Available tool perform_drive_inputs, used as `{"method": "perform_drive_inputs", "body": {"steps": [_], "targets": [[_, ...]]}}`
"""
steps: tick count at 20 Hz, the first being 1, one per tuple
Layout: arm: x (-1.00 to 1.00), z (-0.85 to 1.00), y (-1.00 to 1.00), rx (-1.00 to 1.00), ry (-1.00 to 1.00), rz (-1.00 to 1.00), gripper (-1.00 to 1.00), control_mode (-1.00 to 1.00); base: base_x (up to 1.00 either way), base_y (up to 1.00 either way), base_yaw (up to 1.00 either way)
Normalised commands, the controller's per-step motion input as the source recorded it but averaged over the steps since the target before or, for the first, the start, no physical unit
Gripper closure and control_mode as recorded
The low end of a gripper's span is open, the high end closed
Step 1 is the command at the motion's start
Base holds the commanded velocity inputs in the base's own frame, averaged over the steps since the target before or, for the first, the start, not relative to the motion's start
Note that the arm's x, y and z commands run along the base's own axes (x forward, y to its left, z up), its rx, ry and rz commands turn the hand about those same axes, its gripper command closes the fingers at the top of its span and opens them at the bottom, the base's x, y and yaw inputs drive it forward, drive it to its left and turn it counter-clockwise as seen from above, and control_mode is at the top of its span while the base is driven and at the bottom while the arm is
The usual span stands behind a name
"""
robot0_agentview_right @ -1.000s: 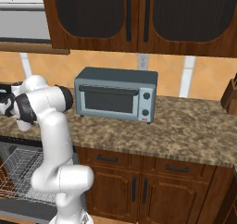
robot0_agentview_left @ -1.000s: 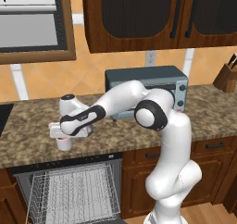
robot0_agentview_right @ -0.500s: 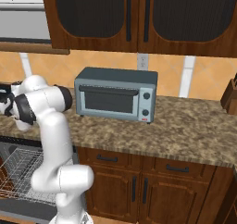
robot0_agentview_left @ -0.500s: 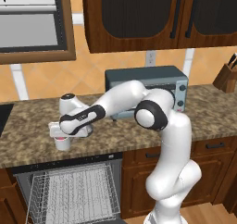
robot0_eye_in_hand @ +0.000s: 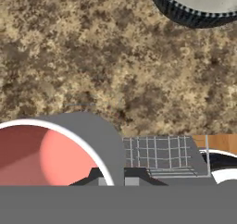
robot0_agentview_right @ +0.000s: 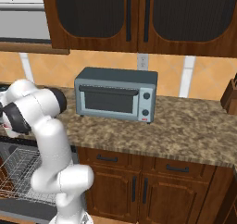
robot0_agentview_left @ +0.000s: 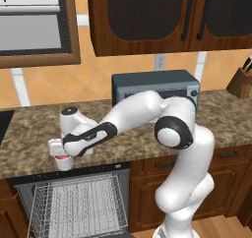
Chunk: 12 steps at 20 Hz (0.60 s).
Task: Pick up the cup and bowl from the counter, place them in the dishwasher, and close the dishwasher door.
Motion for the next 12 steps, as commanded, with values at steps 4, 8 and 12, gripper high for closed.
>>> {"method": "perform_drive_inputs", "body": {"steps": [4,8,12], "targets": [[-0.74,0.02,0.00,0.05,-0.11,0.00,1.00,-1.00,0.00,0.00,0.00],[-0.54,0.00,-0.11,0.03,-0.03,0.00,1.00,-1.00,0.00,0.00,0.00],[-0.46,0.00,-0.11,0.05,0.00,0.00,1.00,-1.00,0.00,0.00,0.00]]}}
